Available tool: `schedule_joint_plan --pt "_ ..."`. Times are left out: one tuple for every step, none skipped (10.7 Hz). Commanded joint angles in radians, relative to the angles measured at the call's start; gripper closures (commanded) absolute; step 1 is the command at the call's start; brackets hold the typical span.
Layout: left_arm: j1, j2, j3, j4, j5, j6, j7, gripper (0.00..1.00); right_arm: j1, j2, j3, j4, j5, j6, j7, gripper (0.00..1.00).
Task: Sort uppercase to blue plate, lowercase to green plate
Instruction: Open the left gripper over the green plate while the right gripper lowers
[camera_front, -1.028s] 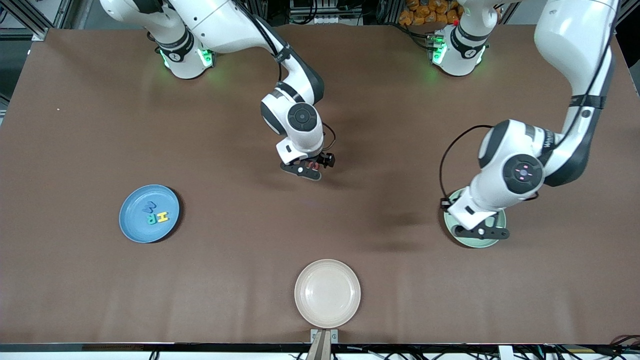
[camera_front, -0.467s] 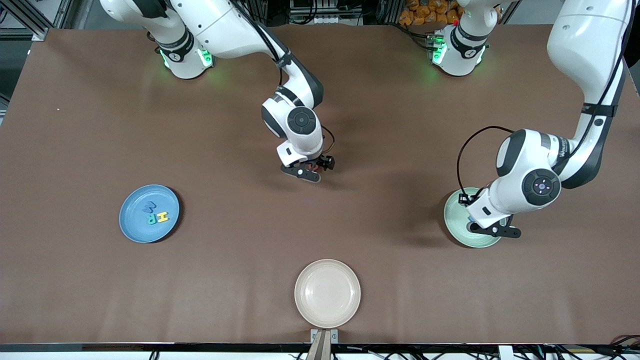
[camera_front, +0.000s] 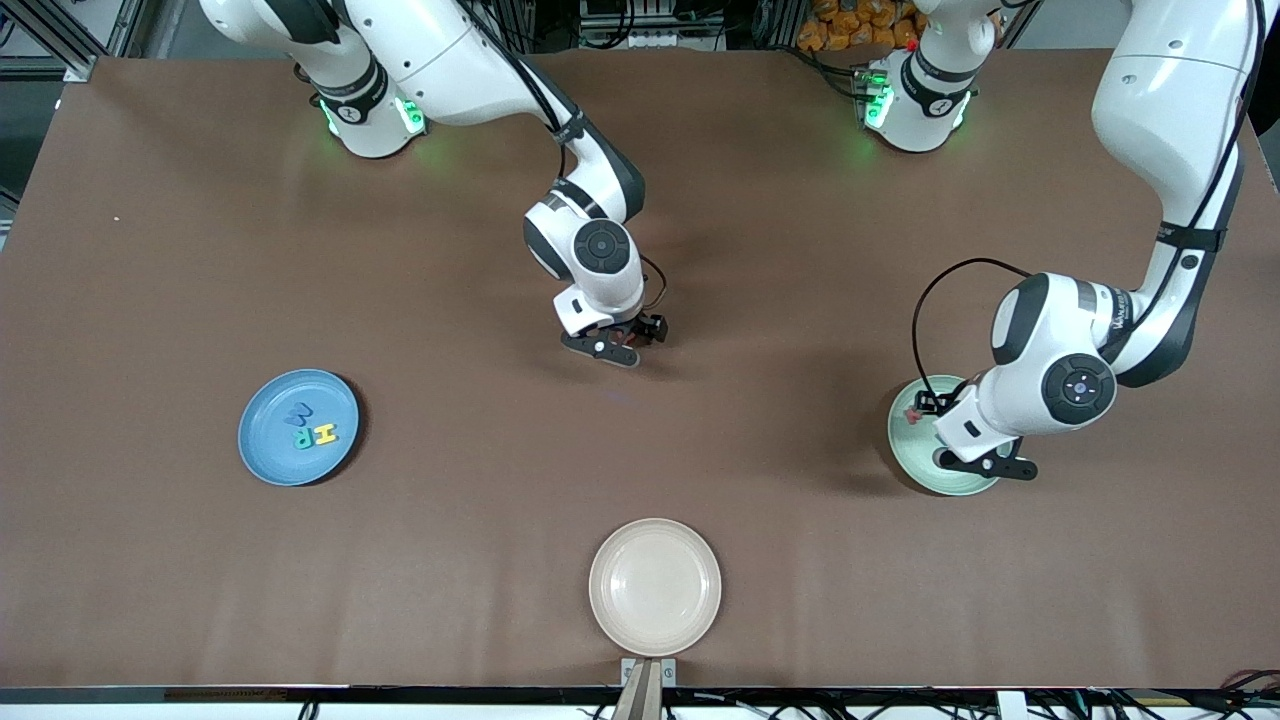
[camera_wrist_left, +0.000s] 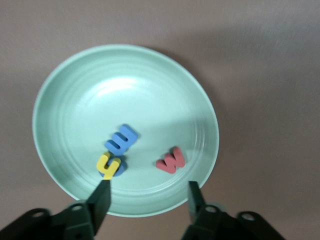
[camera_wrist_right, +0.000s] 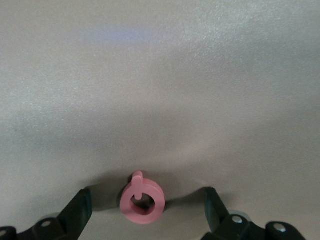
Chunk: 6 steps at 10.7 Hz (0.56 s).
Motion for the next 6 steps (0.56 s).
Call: schedule_joint_plan --pt "-0.021 -0.074 0.003 0.033 -0.011 -0.042 0.029 0.00 -0.002 -0.009 0.008 -0.010 -0.001 0.006 0.025 0.00" --pt "-0.039 -0.119 0.003 0.039 -0.017 -0.051 0.029 0.00 -0.002 -0.011 0.008 -0.010 -0.001 0.005 0.025 0.00" --pt "-0.045 -0.166 -0.001 0.038 -0.019 -0.069 0.029 0.00 -0.002 -0.011 0.008 -0.010 -0.001 0.005 0.025 0.00" --pt "-0.045 -0.214 -0.010 0.038 -0.025 -0.098 0.030 0.00 0.000 -0.011 0.008 -0.010 -0.001 0.005 0.030 0.05" --pt "-0.048 -0.268 -0.011 0.038 -0.041 -0.115 0.029 0.00 0.002 -0.012 0.008 -0.009 -0.001 0.005 0.031 0.53" --pt "-0.073 -0.317 -0.011 0.039 -0.067 -0.149 0.015 0.00 0.002 -0.014 0.008 -0.010 -0.001 0.011 0.051 1.00"
